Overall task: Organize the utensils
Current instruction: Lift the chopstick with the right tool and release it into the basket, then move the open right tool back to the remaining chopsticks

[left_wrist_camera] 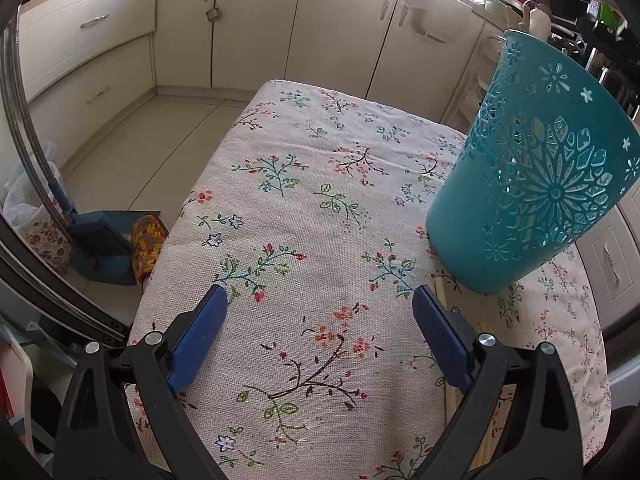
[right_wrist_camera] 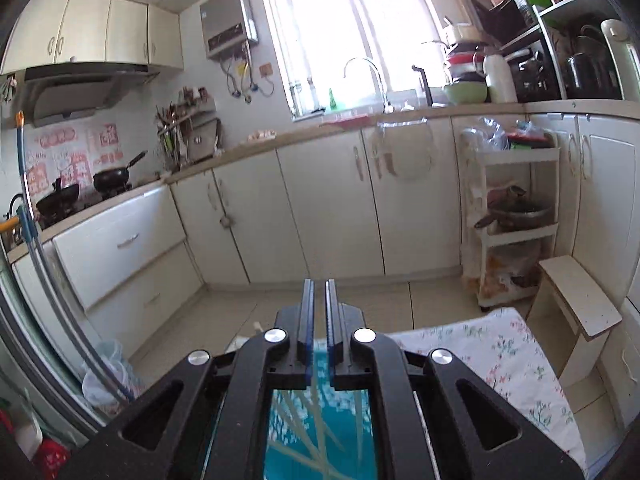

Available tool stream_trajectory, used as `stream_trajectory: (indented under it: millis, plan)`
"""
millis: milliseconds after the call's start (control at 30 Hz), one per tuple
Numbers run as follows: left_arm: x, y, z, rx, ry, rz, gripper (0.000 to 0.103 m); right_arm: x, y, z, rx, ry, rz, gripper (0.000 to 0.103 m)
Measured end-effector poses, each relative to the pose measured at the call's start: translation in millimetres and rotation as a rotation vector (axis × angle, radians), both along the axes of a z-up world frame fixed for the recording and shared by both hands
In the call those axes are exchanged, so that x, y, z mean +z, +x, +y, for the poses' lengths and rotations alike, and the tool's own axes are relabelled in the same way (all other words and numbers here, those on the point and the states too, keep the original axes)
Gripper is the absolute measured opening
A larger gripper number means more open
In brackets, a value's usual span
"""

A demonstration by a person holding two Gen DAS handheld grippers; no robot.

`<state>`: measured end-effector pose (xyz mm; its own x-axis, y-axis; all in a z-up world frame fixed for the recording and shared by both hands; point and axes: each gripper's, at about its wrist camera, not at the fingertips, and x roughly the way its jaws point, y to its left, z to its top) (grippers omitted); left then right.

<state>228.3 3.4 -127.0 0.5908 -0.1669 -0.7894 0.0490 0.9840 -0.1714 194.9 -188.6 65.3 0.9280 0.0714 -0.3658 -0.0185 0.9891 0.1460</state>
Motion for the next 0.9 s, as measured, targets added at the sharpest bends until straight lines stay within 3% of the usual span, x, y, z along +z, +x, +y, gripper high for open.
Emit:
stream_trajectory:
  millis: [300,400,600,900]
  plan:
    - [0,1,1,0.004,0.001,0.005,0.09,4,-73,-12,0.037,0.009,0.018,0.016]
    - [0,0,2,0.007,0.002,0.006,0.09,-26,-97,-11,0.05,0.024,0.146,0.018]
    - [0,0,1,0.009,-0.004,0.006,0.09,-124,-117,5,0.085,0.07,0.489,0.018]
    - [1,0,2,0.01,-0.007,0.007,0.09,-147,-104,26,0.113,0.057,0.544,0.018]
